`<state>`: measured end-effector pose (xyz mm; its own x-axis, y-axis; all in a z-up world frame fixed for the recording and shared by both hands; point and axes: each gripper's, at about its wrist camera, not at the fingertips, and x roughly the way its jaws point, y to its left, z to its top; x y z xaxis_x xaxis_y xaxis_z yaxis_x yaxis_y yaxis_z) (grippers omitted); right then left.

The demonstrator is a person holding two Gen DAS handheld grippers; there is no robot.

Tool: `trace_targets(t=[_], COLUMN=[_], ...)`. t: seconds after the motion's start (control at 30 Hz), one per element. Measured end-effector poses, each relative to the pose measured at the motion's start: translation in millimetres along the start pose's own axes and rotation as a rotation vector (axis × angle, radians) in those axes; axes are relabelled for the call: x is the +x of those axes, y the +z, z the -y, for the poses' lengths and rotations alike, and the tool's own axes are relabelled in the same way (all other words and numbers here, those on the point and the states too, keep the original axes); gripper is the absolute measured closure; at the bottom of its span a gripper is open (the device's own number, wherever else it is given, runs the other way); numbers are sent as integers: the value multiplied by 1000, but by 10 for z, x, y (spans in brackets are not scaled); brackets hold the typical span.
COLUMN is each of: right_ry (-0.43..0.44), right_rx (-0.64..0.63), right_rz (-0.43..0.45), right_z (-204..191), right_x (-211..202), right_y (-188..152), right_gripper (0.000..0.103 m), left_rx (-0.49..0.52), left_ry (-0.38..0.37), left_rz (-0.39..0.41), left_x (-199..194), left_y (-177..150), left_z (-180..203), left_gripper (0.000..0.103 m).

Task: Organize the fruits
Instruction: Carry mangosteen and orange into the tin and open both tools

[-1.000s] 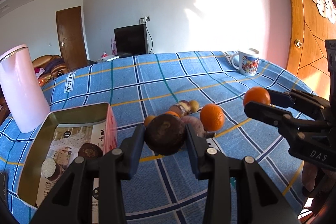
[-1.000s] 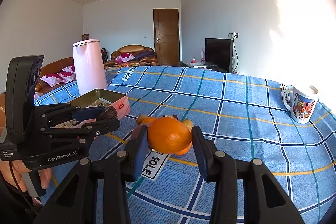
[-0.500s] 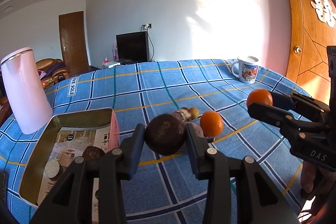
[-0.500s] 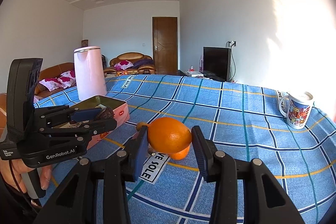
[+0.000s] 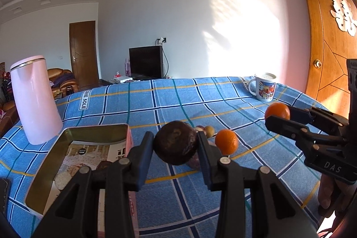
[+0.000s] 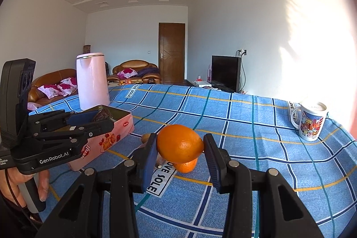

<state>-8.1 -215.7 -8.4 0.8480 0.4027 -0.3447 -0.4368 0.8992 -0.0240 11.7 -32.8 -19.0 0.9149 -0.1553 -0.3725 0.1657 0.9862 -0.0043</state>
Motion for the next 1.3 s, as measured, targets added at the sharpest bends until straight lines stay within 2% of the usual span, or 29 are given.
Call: trace_targets(t=[0.23, 0.77, 1.0, 1.3], right_ry=[-17, -26, 43, 191], right_rx=[-20, -94, -127, -175], right_rz=[5, -99, -103, -109], right_z=[-42, -264, -536, -1098], right_x=[-3, 219, 361, 720], right_y=[-1, 40, 247, 510], right_gripper=[60, 60, 60, 60], left_rx=[-17, -61, -113, -172], left_ry=[1, 4, 80, 194], left_rz=[10, -24, -81, -135], left_x=[-13, -8, -3, 52], left_y=[-1, -23, -56, 51], left_z=[-39, -232, -570, -1294], left_gripper=[62, 62, 62, 63])
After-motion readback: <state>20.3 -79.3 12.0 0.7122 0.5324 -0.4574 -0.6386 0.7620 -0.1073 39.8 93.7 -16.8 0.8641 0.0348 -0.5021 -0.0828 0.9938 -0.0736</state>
